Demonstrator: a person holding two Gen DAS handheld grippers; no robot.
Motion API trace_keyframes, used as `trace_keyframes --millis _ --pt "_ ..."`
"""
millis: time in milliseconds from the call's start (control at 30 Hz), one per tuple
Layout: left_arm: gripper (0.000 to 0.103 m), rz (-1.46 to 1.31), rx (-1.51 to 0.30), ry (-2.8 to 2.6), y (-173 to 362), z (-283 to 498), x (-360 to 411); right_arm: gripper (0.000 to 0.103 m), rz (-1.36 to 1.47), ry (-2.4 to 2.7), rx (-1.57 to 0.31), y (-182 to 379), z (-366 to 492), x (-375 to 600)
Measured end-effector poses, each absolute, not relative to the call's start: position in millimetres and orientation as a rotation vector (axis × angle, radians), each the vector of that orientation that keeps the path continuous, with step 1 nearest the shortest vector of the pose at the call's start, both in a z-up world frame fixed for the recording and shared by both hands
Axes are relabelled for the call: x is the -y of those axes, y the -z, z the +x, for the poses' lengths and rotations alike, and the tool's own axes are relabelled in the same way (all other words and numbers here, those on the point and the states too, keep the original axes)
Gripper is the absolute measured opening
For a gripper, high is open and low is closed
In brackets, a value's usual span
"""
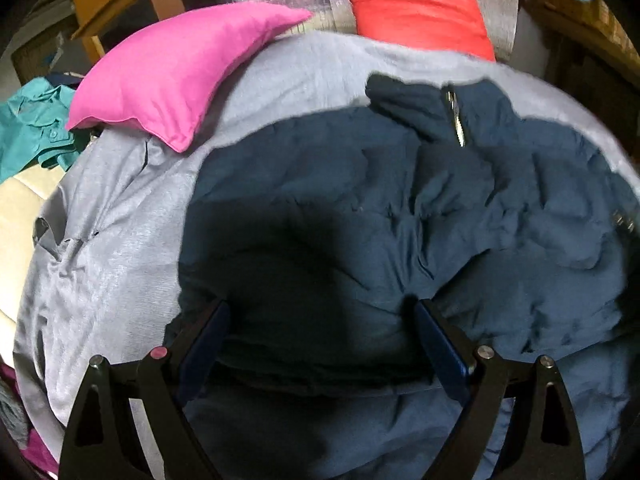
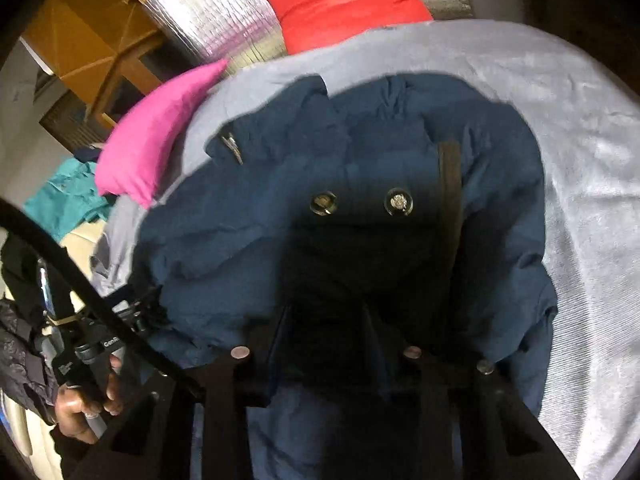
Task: Fold large clothes
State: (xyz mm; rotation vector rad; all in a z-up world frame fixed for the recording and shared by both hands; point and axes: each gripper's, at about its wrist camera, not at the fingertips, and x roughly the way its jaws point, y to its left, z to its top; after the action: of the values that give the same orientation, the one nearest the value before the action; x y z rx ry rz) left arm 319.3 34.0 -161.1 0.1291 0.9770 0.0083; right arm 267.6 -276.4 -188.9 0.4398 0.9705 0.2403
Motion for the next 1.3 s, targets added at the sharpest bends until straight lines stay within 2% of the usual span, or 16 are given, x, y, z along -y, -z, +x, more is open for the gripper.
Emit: trace_keyframes --millis 167,333,567,667,767,1067,1167,1300 --pt "0.092 0.097 -0.894 0.049 140.6 311.2 -26.3 0.039 0.447 -0.321 -0.869 172.3 261.3 260.8" --pt "0.092 0.212 -0.947 0.065 160.1 314.8 5.5 0.039 0.401 -0.306 -0.997 205.7 283.6 230.5" --pt "0.092 0.136 -0.926 0.077 146.8 313.6 -4.8 0.039 0.467 -0.332 -0.929 190.7 280.1 244.7" --pt "0.092 0.140 -0.912 0.071 146.5 310.7 -0.7 0.040 0.482 -0.347 -0.994 205.5 287.5 241.3" --pt "0.092 0.168 -0.977 0.049 165.0 318.0 3.8 0.039 0.460 -0.357 -1.003 203.4 290.2 240.5" --pt "0.092 0.110 -0.925 0.012 145.8 321.2 -7.7 0.039 0.553 -0.338 -0.840 176.7 316.7 239.1" --pt "0.092 0.156 -0.907 -0.027 147.0 323.1 -8.2 0.039 0.563 -0.306 -0.837 182.7 331.5 233.0" --pt "0.092 0.218 -0.932 -0.031 159.0 326.3 -4.4 0.042 0.555 -0.298 -0.923 210.6 355.7 223.8"
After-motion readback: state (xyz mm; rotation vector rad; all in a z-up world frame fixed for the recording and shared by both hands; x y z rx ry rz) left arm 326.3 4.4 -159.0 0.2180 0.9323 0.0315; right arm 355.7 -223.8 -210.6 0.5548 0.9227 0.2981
